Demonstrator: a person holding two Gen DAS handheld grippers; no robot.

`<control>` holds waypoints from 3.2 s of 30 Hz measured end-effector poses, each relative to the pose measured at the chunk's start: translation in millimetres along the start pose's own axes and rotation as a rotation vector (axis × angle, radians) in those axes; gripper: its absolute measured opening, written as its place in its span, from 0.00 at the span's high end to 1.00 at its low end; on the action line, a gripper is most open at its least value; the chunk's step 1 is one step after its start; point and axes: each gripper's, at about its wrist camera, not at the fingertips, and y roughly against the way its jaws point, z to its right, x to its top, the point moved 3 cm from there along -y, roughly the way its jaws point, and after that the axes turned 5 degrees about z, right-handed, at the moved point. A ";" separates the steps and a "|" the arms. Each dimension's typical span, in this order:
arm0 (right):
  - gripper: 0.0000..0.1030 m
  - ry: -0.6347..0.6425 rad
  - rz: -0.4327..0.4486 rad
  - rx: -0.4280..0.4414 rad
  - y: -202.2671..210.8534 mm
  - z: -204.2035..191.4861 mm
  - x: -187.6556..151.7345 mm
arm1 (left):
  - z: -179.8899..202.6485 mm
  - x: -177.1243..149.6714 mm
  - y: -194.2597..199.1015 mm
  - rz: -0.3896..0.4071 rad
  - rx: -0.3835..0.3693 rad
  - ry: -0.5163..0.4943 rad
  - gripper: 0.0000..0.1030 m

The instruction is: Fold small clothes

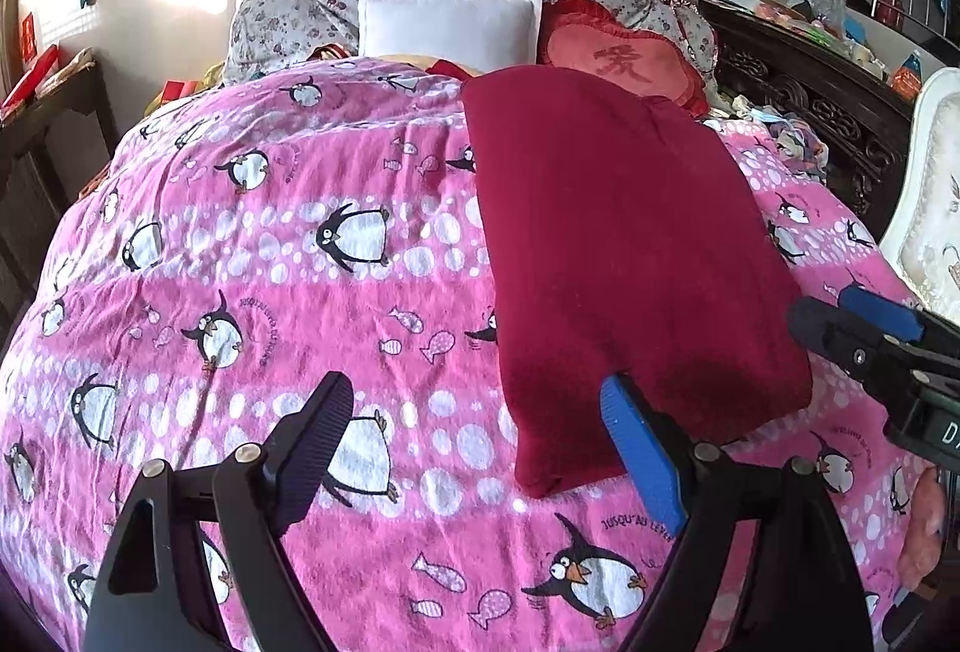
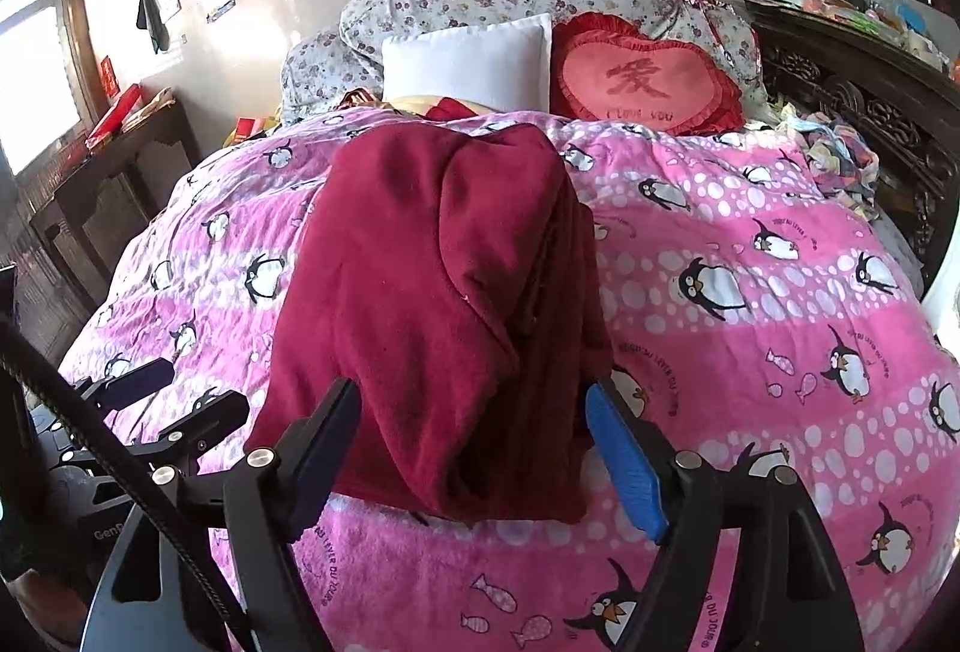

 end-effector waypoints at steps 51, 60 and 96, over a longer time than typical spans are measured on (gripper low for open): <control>0.44 -0.167 0.006 0.427 18.4 -29.1 3.7 | -36.6 36.6 40.0 -0.114 -0.365 0.053 0.52; 0.32 -0.024 -0.133 0.205 -11.5 -69.1 -62.5 | -70.1 -43.9 6.8 -0.236 -0.227 0.047 0.43; 0.44 0.174 0.005 0.080 63.5 -102.1 -93.9 | -66.5 -56.3 58.8 0.017 0.065 0.042 0.25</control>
